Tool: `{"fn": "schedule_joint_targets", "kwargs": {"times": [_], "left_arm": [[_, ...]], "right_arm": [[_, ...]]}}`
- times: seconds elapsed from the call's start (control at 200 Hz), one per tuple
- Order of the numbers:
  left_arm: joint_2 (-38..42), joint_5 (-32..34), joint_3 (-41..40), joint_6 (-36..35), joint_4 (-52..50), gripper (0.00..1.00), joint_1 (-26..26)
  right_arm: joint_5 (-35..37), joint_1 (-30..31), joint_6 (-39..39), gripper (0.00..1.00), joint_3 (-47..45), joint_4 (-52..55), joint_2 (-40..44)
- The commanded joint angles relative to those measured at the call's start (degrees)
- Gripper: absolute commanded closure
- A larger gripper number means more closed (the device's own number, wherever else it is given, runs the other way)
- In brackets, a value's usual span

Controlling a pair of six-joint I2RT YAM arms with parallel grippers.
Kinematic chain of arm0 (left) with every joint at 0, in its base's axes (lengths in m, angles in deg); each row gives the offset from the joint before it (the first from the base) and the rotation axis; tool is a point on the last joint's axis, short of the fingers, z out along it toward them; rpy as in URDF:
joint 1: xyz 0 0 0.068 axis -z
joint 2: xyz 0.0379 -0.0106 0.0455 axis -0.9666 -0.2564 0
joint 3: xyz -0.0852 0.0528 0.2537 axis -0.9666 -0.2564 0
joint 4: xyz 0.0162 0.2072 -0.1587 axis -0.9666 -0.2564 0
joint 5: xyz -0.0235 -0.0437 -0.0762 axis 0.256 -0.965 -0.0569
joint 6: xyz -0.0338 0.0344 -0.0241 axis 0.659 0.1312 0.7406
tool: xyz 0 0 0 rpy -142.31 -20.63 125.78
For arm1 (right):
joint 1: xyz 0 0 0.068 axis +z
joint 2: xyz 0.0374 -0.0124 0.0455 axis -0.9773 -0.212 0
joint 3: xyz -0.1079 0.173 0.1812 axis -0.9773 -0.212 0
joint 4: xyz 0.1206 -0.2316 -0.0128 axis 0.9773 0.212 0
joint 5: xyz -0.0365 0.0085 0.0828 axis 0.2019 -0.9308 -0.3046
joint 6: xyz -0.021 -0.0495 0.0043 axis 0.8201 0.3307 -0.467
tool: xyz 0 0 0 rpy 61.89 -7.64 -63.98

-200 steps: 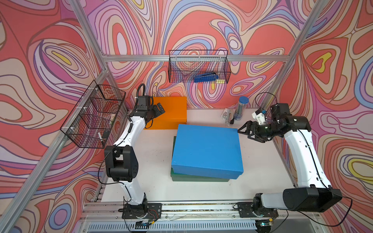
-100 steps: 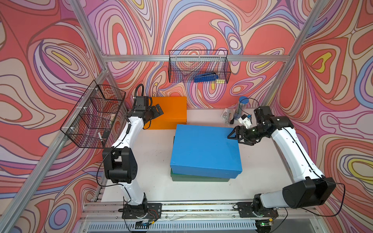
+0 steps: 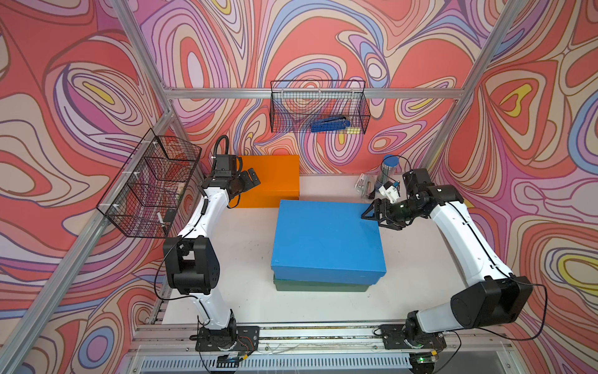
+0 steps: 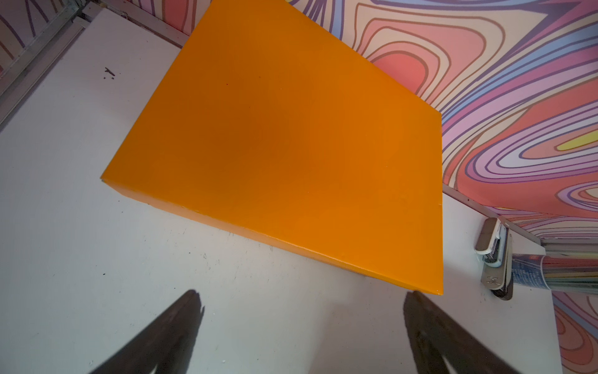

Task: Stack the shoeboxes
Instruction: Adjust the shoebox.

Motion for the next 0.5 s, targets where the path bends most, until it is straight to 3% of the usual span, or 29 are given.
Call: {"fn": "schedule_joint_targets", "kwargs": {"times": [0.0, 0.491], "left_arm": [[2.15, 0.96, -0.56, -1.33, -1.76, 0.0, -0.57], [2.36, 3.25, -0.04, -3.31, -3.43, 0.0, -1.2]], "right_arm": [[-0.89, 0.3, 0.24, 0.21, 1.3, -1.44, -1.51], [-3.22, 0.4, -0.49, 0.21, 2.6, -4.79, -4.17]]}}
